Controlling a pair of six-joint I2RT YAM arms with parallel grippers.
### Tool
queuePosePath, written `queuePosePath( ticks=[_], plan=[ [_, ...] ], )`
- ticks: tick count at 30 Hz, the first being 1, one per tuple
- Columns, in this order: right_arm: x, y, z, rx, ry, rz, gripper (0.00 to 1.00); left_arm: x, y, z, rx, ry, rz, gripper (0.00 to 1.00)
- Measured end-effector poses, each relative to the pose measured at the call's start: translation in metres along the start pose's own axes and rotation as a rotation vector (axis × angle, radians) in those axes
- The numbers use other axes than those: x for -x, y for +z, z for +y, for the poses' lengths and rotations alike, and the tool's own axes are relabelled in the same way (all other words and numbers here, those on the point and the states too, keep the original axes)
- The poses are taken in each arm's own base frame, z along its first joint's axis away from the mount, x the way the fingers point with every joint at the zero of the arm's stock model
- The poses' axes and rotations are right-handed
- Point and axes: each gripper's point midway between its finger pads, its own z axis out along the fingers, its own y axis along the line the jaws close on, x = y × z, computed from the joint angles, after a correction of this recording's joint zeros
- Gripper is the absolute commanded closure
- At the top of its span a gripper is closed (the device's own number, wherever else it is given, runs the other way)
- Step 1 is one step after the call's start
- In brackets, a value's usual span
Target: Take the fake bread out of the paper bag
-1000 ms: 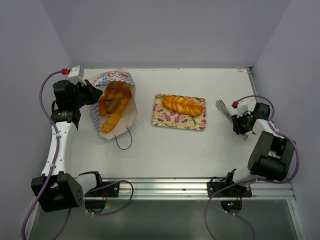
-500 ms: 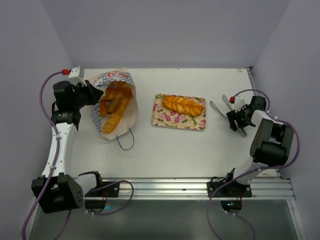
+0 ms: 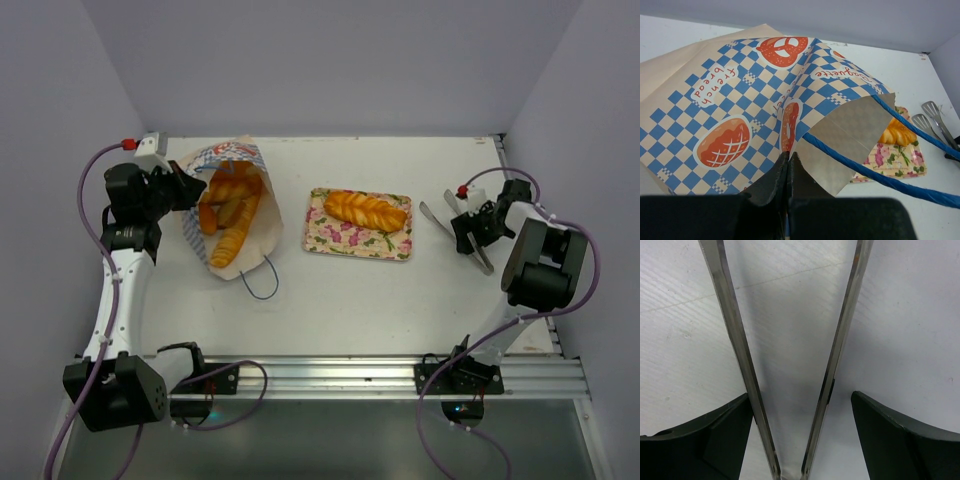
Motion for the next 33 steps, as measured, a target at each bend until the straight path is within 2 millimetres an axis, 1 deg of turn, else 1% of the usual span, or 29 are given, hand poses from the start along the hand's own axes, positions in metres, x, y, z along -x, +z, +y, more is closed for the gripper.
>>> queuePosePath(
  ticks=[8,13,20,23,24,27,28,31,33],
  plan=[
    [0.0037,0.0017,0.0005,0.025,-0.103,-0.006,0.18,-0.0041,-0.0015,-0.0011,-0.007,-0.001,0.004,1.00],
    [0.0053,0.0025,0.0025,0.035,-0.137,0.001,0.23,-0.0035,-0.0020,-0.0020,-0.010,0.001,0.001,1.00],
    [0.0058,0.0038,0.0053,0.062,-0.202,0.057,0.30,-0.0033,-0.0022,-0.0021,-0.010,0.001,0.001,1.00],
    [0.0049,0.0042,0.0067,0.074,-0.210,0.076,0.40,-0.0033,-0.0022,-0.0021,-0.010,0.001,0.001,1.00],
    [0.0043,0.0044,0.0079,0.081,-0.211,0.082,0.49,-0.0033,-0.0022,-0.0021,-0.010,0.001,0.001,1.00],
    [0.0027,0.0037,0.0076,0.088,-0.215,0.101,0.67,-0.0033,-0.0022,-0.0021,-0.010,0.001,0.001,1.00],
    [0.0028,0.0033,0.0066,0.088,-0.216,0.106,0.79,-0.0033,-0.0022,-0.0021,-0.010,0.001,0.001,1.00],
    [0.0031,0.0023,0.0059,0.086,-0.206,0.106,0.91,-0.0033,-0.0023,-0.0021,-0.010,0.001,0.001,1.00],
    [0.0037,0.0009,0.0069,0.084,-0.189,0.103,0.93,-0.0033,-0.0023,-0.0021,-0.010,0.001,0.001,1.00]
  ],
)
